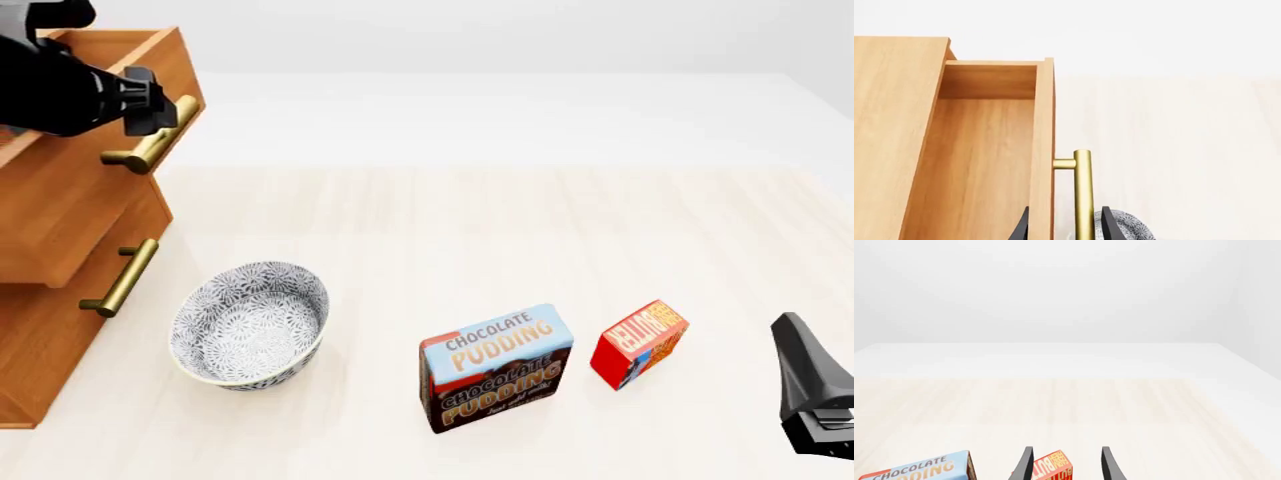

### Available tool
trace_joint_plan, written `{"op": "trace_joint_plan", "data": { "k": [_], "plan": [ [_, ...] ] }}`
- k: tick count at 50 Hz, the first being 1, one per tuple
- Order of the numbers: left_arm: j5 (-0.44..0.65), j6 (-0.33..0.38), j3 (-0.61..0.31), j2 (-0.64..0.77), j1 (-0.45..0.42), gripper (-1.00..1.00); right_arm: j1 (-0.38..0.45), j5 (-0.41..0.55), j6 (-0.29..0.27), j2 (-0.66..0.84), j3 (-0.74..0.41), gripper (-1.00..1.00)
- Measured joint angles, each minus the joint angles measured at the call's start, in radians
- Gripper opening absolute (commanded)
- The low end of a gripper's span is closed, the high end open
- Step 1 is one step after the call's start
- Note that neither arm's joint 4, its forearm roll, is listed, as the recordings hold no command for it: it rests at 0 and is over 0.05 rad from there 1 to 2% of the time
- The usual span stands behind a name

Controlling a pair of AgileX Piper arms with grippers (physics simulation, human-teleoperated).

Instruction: Put the butter at the back in the top drawer of the cabinet and close it.

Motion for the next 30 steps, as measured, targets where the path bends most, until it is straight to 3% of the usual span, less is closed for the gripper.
{"op": "trace_joint_plan", "data": {
  "k": [30],
  "plan": [
    [-0.017,-0.061,0.004,0.000,-0.052,1.00,0.000,0.000,0.000,0.000,0.000,1.00]
  ]
}}
